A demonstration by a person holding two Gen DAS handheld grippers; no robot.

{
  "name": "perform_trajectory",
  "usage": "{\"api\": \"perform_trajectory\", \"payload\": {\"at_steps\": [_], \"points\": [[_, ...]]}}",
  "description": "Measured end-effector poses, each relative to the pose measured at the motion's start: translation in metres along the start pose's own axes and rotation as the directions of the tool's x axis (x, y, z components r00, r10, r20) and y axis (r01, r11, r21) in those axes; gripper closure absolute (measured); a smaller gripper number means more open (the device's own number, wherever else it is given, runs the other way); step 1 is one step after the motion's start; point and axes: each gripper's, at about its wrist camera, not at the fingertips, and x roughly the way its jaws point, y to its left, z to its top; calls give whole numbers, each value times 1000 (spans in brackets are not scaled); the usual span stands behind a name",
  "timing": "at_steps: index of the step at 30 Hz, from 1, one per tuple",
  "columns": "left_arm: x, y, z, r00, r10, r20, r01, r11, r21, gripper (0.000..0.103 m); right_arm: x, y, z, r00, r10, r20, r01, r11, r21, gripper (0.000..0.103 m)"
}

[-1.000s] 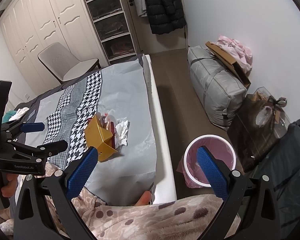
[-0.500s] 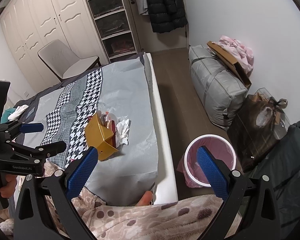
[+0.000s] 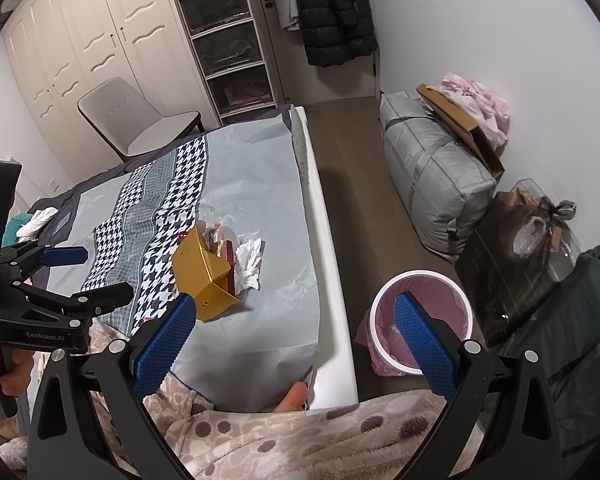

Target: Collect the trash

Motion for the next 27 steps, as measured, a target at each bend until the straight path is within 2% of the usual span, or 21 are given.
{"api": "perform_trajectory", "payload": {"at_steps": [13, 15, 16, 18, 20, 22, 27], "points": [[0, 12, -5, 1000, -7, -4, 7, 1000, -31, 5, 7, 15, 3, 1000, -16, -11, 15, 999, -39, 7], [0, 16, -7, 999, -32, 5, 32, 999, -40, 5, 9, 20, 5, 1000, -23, -11, 22, 998, -55, 7], [-1, 20, -10, 998, -66, 18, 67, 997, -45, 5, 10, 23, 6, 1000, -22, -7, 21, 998, -65, 7], [-5, 29, -18, 985, -153, 75, 157, 986, -56, 5, 13, 29, 8, 1000, -2, 0, 2, 996, -87, 7], [-7, 42, -30, 972, -194, 130, 206, 974, -90, 5, 20, 34, 12, 999, 35, -11, -36, 995, -92, 7], [-2, 56, -45, 969, -194, 151, 215, 967, -139, 5, 29, 40, 16, 997, 69, -24, -71, 993, -99, 7], [20, 94, -77, 980, -172, 103, 192, 955, -225, 5, 69, 68, 25, 977, 186, -101, -199, 970, -140, 7]]}}
